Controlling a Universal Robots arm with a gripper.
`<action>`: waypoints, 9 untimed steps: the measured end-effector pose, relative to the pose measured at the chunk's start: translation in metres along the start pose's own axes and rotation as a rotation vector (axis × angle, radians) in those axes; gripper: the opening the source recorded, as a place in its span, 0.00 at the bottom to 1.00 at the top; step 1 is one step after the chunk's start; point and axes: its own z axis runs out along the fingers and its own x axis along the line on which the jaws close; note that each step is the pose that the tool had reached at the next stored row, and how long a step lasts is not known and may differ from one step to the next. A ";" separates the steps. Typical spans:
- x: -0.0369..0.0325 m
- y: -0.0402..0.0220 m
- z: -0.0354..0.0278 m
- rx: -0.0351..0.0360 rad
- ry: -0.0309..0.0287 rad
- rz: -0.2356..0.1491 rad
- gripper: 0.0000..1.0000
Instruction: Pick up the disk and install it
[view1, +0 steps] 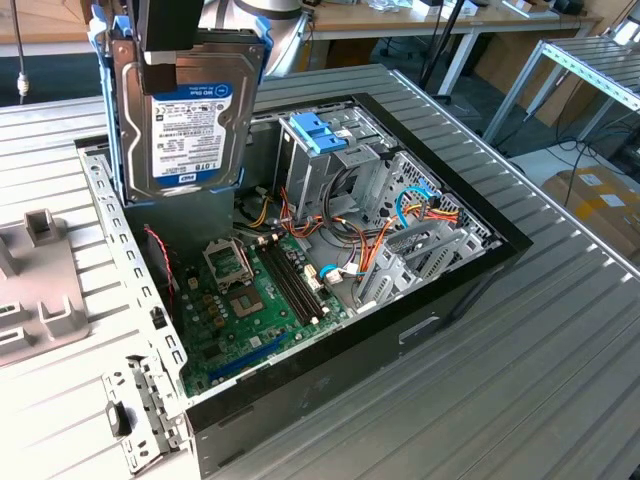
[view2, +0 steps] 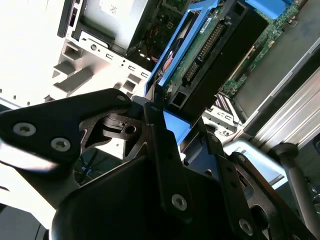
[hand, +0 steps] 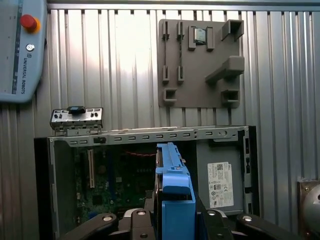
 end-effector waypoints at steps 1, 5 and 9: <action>0.0002 -0.0006 0.0003 0.0001 -0.0001 0.000 0.37; 0.0009 -0.0027 0.0008 0.0000 0.0000 0.000 0.37; 0.0019 -0.0059 0.0017 0.0000 0.0000 0.000 0.37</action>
